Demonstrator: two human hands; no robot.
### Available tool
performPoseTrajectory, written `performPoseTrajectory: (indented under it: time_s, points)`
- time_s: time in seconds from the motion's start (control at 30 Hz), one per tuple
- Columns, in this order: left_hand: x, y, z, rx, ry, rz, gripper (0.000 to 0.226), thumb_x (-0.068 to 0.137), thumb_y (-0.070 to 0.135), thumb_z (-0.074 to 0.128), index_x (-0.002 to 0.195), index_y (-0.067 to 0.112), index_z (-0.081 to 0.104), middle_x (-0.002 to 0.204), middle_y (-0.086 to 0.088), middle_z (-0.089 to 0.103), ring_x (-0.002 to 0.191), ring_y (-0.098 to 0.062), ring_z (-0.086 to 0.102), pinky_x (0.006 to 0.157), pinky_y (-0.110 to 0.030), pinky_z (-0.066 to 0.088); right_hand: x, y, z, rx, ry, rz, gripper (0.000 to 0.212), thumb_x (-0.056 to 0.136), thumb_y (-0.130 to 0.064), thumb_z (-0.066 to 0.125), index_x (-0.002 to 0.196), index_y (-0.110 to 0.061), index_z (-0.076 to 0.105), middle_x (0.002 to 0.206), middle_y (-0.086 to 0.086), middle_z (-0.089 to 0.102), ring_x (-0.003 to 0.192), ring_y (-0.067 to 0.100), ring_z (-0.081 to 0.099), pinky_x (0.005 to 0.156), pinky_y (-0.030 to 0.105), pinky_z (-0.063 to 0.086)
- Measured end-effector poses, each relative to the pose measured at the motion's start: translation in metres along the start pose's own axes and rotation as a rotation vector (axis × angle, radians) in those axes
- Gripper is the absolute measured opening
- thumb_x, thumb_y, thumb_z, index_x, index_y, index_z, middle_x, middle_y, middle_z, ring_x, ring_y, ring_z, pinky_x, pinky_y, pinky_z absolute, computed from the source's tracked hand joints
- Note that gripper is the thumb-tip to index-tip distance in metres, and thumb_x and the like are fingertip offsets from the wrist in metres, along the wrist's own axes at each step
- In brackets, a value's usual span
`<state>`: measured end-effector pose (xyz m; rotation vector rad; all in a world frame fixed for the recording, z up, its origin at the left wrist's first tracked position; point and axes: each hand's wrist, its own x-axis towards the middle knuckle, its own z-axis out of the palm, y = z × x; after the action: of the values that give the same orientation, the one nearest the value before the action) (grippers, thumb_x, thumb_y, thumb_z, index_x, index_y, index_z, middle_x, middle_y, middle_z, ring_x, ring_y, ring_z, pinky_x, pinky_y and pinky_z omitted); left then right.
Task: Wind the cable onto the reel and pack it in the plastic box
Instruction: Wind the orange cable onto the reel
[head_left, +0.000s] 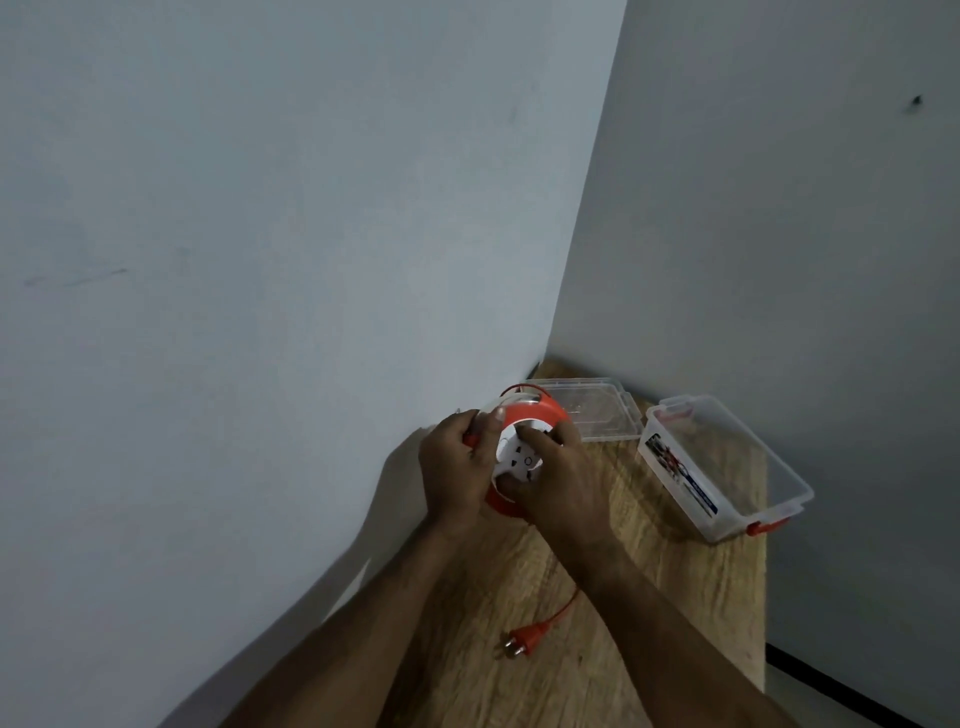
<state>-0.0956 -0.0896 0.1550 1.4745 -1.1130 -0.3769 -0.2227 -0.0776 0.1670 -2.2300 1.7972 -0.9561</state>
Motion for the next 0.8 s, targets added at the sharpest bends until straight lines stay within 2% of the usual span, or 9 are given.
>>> performPoseTrajectory:
  time_s: [0.13, 0.27, 0.33, 0.43, 0.53, 0.6, 0.67, 0.73, 0.8]
  points:
    - [-0.001, 0.001, 0.0, 0.004, -0.001, -0.003, 0.046, 0.091, 0.061, 0.059, 0.101, 0.02, 0.076, 0.095, 0.006, 0.078, 0.079, -0.008, 0.072, 0.075, -0.027, 0.063, -0.005, -0.009, 0.002, 0.288, 0.092, 0.147, 0.055, 0.069, -0.037, 0.089, 0.119, -0.024, 0.069, 0.12, -0.008, 0.066, 0.102, 0.009, 0.065, 0.082, 0.016, 0.05]
    - [-0.008, 0.0, 0.001, 0.01, -0.01, -0.001, 0.053, 0.089, 0.065, 0.055, 0.105, 0.019, 0.075, 0.1, 0.006, 0.078, 0.081, -0.008, 0.072, 0.074, -0.022, 0.061, -0.008, -0.023, 0.005, 0.521, 0.227, 0.377, 0.045, 0.067, -0.042, 0.09, 0.103, -0.029, 0.067, 0.092, -0.018, 0.064, 0.084, 0.001, 0.067, 0.062, 0.008, 0.05]
    - [-0.01, -0.001, 0.001, 0.041, -0.012, 0.053, 0.051, 0.09, 0.064, 0.056, 0.105, 0.019, 0.075, 0.101, 0.004, 0.077, 0.083, -0.009, 0.072, 0.075, -0.024, 0.061, -0.005, -0.025, 0.008, 0.626, 0.212, 0.633, 0.048, 0.064, -0.035, 0.093, 0.1, -0.029, 0.061, 0.094, -0.011, 0.062, 0.089, 0.012, 0.068, 0.063, 0.016, 0.053]
    - [-0.009, -0.003, 0.001, 0.081, -0.019, 0.159, 0.044, 0.093, 0.056, 0.061, 0.101, 0.015, 0.075, 0.097, 0.001, 0.078, 0.083, -0.012, 0.072, 0.073, -0.021, 0.057, 0.004, -0.023, 0.015, 0.963, 0.125, 1.074, 0.052, 0.06, -0.029, 0.096, 0.099, -0.018, 0.063, 0.105, 0.005, 0.067, 0.092, 0.026, 0.07, 0.07, 0.041, 0.063]
    - [-0.011, -0.005, 0.003, 0.147, -0.018, 0.258, 0.039, 0.093, 0.05, 0.065, 0.097, 0.013, 0.075, 0.092, -0.001, 0.077, 0.079, -0.015, 0.071, 0.072, -0.019, 0.053, 0.011, -0.028, 0.017, 1.368, 0.127, 1.382, 0.068, 0.073, -0.028, 0.09, 0.126, -0.003, 0.054, 0.118, 0.015, 0.061, 0.093, 0.031, 0.064, 0.058, 0.036, 0.055]
    - [-0.009, -0.006, 0.003, 0.152, -0.011, 0.26, 0.037, 0.093, 0.048, 0.066, 0.097, 0.012, 0.075, 0.091, -0.001, 0.077, 0.078, -0.014, 0.07, 0.071, -0.02, 0.054, 0.014, -0.029, 0.013, 1.449, 0.047, 1.391, 0.068, 0.081, -0.026, 0.084, 0.132, 0.001, 0.047, 0.118, 0.019, 0.061, 0.094, 0.032, 0.063, 0.064, 0.037, 0.053]
    - [-0.006, -0.007, 0.001, 0.118, -0.001, 0.187, 0.036, 0.093, 0.048, 0.065, 0.095, 0.013, 0.075, 0.088, 0.0, 0.077, 0.077, -0.012, 0.07, 0.068, -0.022, 0.055, 0.012, -0.028, -0.002, 1.378, -0.077, 1.269, 0.05, 0.084, -0.018, 0.08, 0.118, 0.005, 0.052, 0.088, 0.018, 0.07, 0.071, 0.028, 0.067, 0.057, 0.035, 0.053]
    - [-0.002, -0.008, -0.002, 0.07, 0.012, 0.102, 0.038, 0.093, 0.05, 0.062, 0.09, 0.015, 0.075, 0.083, 0.003, 0.076, 0.073, -0.007, 0.068, 0.063, -0.017, 0.051, 0.004, -0.022, -0.015, 1.107, -0.066, 1.051, 0.034, 0.084, -0.018, 0.078, 0.108, 0.002, 0.063, 0.071, 0.011, 0.073, 0.057, 0.022, 0.068, 0.047, 0.03, 0.051]
    - [0.0, -0.008, -0.003, 0.039, 0.029, 0.034, 0.039, 0.093, 0.052, 0.062, 0.087, 0.015, 0.074, 0.081, 0.005, 0.075, 0.071, -0.006, 0.067, 0.061, -0.014, 0.048, -0.005, -0.015, -0.018, 0.649, 0.072, 0.693, 0.028, 0.085, -0.031, 0.077, 0.106, -0.013, 0.068, 0.087, 0.003, 0.075, 0.069, 0.015, 0.071, 0.052, 0.034, 0.059]
